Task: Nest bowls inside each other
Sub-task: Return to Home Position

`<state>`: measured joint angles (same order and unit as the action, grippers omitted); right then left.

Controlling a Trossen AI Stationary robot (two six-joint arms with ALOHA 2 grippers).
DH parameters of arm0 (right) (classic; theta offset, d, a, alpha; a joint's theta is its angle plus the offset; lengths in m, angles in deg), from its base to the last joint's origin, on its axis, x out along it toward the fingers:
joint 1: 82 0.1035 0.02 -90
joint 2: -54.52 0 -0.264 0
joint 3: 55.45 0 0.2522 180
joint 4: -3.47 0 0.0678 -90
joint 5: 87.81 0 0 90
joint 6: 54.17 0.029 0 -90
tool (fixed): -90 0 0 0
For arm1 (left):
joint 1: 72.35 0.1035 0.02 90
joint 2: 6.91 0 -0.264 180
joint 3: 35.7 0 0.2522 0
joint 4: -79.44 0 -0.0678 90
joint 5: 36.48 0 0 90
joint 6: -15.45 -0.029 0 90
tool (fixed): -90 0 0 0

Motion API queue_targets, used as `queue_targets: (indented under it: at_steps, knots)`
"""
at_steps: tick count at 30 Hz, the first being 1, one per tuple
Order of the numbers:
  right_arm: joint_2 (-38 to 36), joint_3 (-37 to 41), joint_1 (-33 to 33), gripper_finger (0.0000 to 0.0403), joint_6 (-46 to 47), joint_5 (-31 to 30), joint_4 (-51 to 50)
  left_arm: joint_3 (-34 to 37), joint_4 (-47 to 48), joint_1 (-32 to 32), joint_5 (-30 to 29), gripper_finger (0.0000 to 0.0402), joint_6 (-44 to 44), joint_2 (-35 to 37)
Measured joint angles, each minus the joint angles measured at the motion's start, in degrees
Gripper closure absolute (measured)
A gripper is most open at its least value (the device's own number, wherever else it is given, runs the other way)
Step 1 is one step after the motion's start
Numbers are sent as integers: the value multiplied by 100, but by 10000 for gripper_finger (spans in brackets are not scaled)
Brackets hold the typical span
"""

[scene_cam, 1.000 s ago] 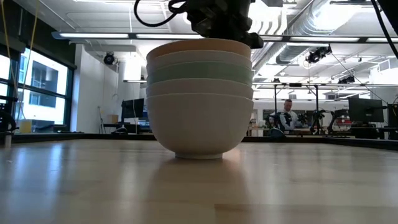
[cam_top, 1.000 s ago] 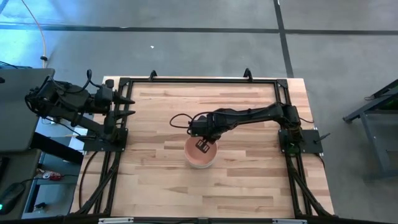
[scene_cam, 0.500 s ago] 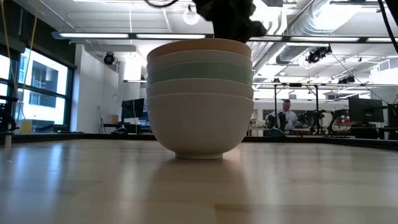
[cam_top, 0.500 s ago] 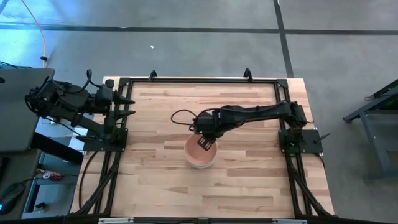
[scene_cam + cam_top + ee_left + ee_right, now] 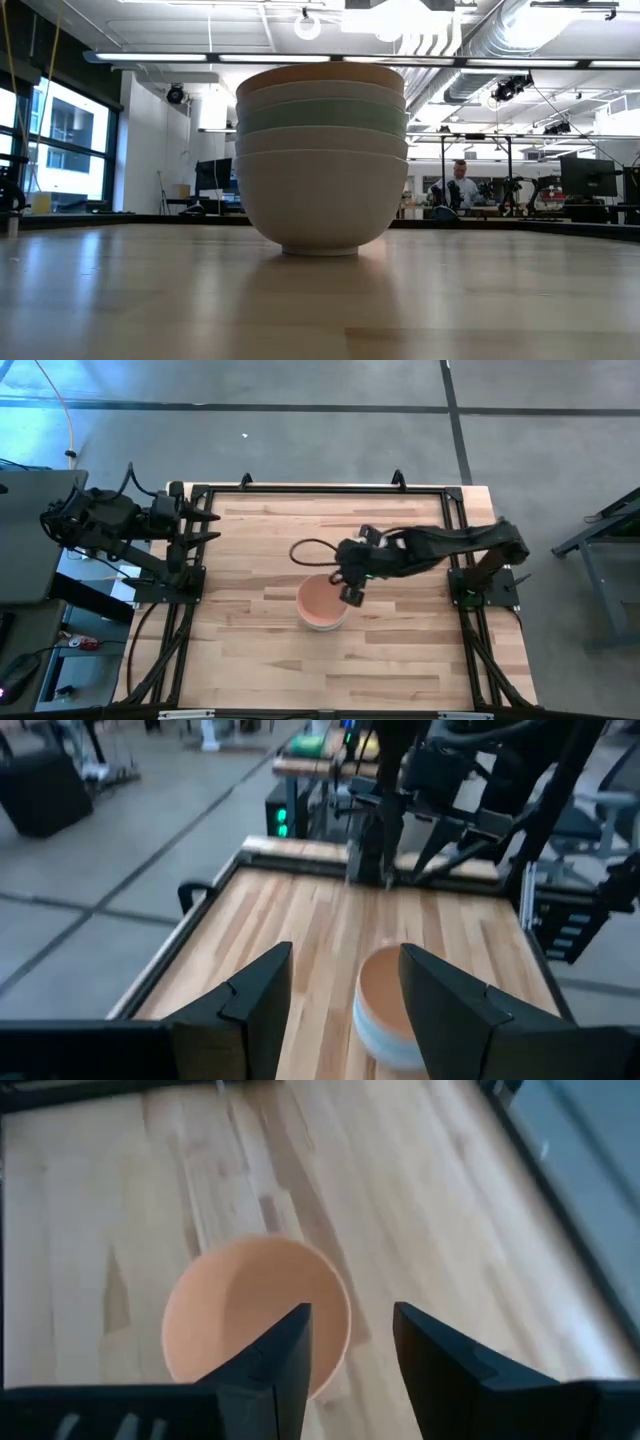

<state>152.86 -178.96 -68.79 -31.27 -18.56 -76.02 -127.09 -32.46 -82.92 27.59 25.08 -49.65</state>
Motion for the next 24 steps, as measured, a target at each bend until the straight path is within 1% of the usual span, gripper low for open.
queue_targets:
  at_steps: [6,11,14,20,24]
  knots:
    - [-610,0,392,267,-795,-636,113,0,-696,0,57,227,-516,0]
    - [-1125,0,634,267,-1468,-663,186,0,-1253,2,313,227,-1122,0]
    - [-1454,0,764,267,-1843,-660,244,0,-1581,1,345,227,-1449,0]
    - [-2154,0,908,267,-2306,-553,306,0,-2301,0,352,227,-1940,65]
    - [-2640,0,951,268,-2661,-527,323,0,-2796,0,562,227,-2277,178]
